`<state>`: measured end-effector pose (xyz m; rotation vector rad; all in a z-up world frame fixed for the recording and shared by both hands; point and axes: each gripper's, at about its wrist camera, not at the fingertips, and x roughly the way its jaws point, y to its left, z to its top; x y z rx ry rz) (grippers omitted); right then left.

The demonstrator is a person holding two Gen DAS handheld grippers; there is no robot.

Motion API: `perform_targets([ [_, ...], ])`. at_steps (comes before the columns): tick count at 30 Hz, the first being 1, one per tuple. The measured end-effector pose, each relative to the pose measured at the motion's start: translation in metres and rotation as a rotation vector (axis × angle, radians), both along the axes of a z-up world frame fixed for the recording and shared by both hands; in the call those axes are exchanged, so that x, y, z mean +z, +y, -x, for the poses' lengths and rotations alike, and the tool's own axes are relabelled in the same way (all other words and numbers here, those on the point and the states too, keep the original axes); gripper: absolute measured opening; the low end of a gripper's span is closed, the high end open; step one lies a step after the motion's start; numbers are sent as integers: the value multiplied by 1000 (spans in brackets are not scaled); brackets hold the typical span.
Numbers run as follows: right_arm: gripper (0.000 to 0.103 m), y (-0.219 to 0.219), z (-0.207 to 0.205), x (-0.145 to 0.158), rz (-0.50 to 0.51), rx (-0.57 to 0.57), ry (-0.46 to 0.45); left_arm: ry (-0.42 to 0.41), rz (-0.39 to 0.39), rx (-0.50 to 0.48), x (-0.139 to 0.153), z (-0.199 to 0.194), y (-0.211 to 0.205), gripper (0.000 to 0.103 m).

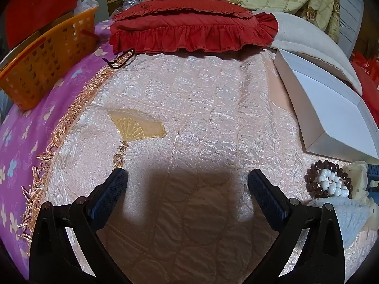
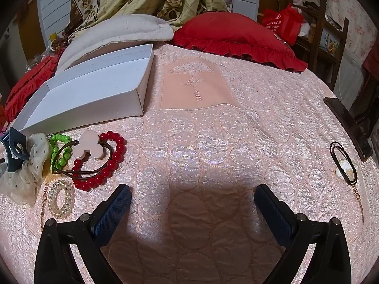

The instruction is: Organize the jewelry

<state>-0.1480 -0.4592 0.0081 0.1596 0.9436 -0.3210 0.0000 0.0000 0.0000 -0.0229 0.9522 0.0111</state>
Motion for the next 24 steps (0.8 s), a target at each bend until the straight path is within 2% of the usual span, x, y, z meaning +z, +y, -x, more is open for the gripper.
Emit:
perform_targets([
  [18,103,0,-1,0,-3,2,9,-1,-4,5,0,2,-2,103],
  [24,103,1,2,0,-7,19,17,-7,-27,12,3,7,-3,103],
])
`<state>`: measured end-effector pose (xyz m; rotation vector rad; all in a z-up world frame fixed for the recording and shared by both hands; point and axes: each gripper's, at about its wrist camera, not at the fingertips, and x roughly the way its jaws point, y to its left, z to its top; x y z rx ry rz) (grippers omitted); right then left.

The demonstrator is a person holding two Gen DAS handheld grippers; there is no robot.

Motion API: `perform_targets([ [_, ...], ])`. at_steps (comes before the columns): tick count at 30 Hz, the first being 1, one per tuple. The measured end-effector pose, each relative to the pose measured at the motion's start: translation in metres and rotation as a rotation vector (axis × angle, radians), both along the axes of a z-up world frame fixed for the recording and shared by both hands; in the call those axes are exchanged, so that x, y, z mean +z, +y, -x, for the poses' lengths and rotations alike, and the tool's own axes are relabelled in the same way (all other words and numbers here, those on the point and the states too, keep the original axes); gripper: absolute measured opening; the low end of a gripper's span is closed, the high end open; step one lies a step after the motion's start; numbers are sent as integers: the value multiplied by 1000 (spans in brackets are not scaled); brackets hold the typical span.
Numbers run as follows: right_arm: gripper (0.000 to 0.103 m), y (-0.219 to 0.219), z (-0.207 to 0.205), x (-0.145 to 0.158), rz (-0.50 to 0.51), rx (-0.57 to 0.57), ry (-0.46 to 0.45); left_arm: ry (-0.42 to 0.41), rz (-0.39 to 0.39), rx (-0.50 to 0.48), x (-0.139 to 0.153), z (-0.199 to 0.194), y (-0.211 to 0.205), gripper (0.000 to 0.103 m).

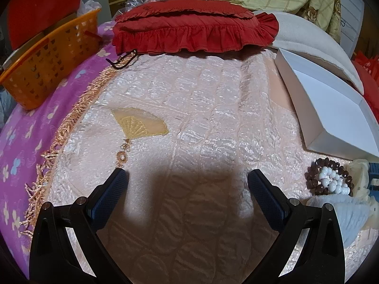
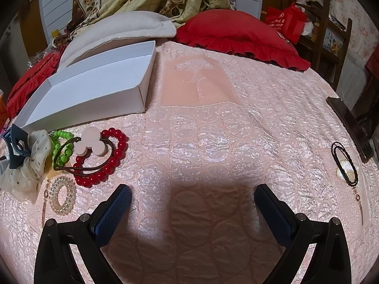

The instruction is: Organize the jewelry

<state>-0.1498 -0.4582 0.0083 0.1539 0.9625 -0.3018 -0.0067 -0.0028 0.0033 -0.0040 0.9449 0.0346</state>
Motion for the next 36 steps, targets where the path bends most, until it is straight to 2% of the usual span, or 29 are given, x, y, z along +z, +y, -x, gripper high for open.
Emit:
perform_targets([
  [5,103,-1,0,0,-2,5,1,-9,-25,-2,8,18,-3,103],
  [9,98,0,10,8,4,-14,-5,-42,18,27,30,53,-2,102],
  [12,98,6,33,30,16,-30,-70,-76,53,8,53,77,-8,102],
  [18,98,52,88,78,119,45,-226,-145,18,-28,98,141,-32,102],
  [22,98,79,114,92,124,63,-298,-179,19,-51,123,180,-46,102],
  [26,98,97,135,99,118,86,-347,-208,-22,-72,139,211,-61,102],
  [33,98,110,168,109,110,83,-431,-217,-26,-95,149,245,-72,103],
  [36,98,110,171,107,87,86,-434,-216,-32,-103,150,252,-78,103],
])
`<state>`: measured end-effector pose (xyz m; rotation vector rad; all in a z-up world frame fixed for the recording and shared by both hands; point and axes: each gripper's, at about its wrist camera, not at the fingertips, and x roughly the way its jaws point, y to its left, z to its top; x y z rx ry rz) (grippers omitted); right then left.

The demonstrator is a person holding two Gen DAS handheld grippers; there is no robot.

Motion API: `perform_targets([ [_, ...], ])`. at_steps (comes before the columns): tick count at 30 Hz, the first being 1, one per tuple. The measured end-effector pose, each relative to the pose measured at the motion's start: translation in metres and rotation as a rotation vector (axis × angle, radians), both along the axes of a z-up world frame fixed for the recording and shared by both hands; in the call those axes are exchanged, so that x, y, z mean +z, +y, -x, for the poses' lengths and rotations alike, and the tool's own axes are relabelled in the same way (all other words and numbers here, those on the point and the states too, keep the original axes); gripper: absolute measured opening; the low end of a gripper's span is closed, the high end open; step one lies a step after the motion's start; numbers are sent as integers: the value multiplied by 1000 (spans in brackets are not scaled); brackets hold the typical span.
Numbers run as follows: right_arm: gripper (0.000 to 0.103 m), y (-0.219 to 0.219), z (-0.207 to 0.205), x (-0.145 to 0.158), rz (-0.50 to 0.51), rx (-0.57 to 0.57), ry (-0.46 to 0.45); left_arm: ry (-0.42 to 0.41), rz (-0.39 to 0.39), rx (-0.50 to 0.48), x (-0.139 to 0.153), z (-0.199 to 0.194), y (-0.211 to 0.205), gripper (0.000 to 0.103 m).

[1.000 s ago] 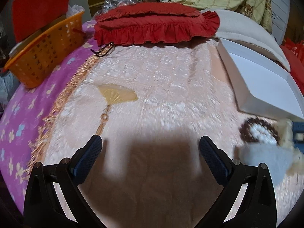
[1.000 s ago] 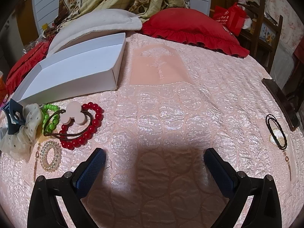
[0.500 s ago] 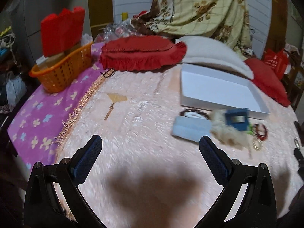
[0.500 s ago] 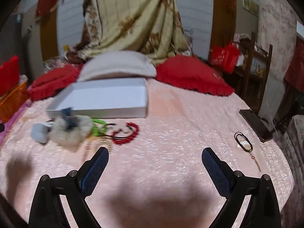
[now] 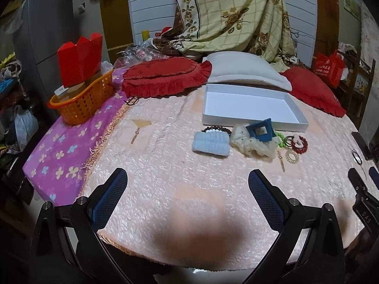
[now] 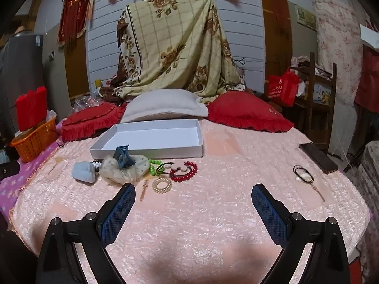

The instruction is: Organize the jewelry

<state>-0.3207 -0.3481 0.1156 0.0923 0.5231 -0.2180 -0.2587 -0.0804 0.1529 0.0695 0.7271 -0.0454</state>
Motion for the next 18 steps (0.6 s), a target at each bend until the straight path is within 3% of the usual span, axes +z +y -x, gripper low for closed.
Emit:
perform_targets([
  [6,98,2,-2,-15,-90,60,67,15,-18,-18,-4,4,-9,103],
  [11,98,13,-5,-20,-30,79,98,30,-21,-28,-8,4,-13,103],
  [18,98,16,-7,-28,-30,89,129,43,-32,-41,-14,3,-17,102],
])
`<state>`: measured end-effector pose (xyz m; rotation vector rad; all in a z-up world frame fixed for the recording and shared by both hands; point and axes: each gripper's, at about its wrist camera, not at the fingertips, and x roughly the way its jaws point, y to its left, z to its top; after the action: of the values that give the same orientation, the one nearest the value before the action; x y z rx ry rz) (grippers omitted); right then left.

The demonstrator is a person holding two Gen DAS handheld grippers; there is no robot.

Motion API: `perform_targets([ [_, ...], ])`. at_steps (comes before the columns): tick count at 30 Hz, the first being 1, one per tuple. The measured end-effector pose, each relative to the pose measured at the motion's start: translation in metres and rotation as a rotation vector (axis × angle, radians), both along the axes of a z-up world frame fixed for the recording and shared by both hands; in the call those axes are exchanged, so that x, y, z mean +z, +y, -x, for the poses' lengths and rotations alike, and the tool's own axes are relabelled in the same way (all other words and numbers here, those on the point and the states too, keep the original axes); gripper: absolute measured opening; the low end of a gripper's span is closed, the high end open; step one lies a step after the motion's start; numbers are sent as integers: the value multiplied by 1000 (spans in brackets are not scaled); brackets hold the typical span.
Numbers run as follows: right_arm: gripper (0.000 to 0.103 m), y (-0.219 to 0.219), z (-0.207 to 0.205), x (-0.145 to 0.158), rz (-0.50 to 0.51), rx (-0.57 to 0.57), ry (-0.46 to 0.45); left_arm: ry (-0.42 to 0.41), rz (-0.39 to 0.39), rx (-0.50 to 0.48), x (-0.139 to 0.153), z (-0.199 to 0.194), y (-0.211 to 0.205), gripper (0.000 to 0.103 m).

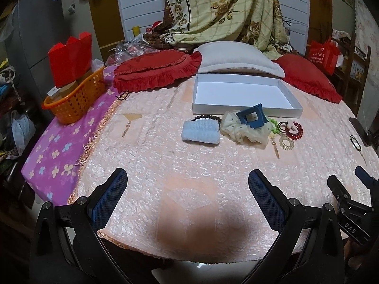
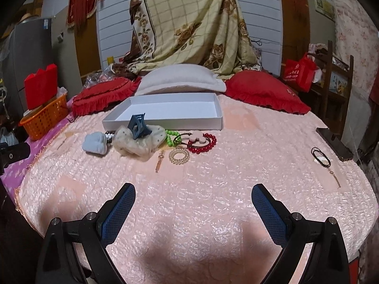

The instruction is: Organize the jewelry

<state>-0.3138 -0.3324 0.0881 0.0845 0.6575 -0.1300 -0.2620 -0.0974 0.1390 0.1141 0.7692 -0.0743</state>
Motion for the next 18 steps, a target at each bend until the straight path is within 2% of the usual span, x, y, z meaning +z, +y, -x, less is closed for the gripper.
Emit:
perform_targets([
  [18,98,4,-4,-8,8,-1,32,13,7,9,-6,-1,2,102],
])
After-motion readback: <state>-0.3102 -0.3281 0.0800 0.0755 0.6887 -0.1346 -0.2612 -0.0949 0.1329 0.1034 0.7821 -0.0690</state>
